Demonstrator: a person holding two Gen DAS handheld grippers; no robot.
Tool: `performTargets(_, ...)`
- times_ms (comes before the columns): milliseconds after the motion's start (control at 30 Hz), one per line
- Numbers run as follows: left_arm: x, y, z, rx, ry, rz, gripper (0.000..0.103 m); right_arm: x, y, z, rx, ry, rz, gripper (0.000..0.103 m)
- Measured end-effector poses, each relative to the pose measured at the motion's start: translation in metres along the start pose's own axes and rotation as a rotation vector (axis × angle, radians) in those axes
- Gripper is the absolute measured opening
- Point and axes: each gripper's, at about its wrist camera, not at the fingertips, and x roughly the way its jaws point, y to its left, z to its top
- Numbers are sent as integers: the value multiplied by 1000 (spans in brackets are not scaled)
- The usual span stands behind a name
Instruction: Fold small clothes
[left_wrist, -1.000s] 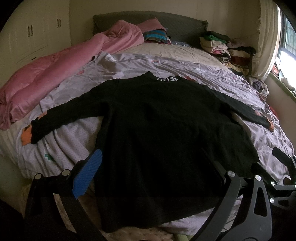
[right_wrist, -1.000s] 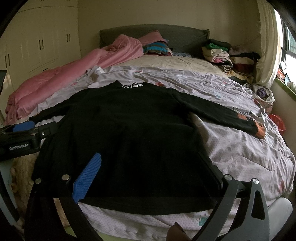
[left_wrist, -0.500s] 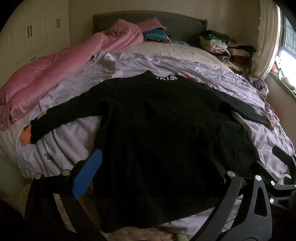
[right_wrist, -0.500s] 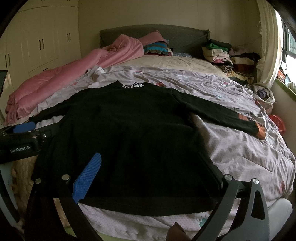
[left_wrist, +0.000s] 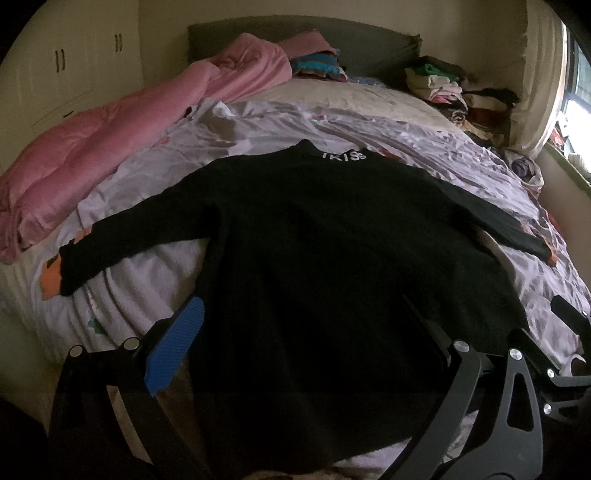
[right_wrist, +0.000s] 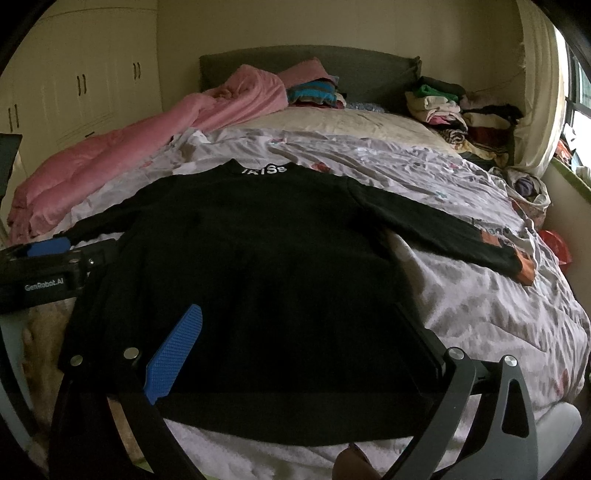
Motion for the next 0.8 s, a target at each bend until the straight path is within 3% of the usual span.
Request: performTargets(800,59,-4,63,1,55,27,95,69,-25,77,29,17,-54,99)
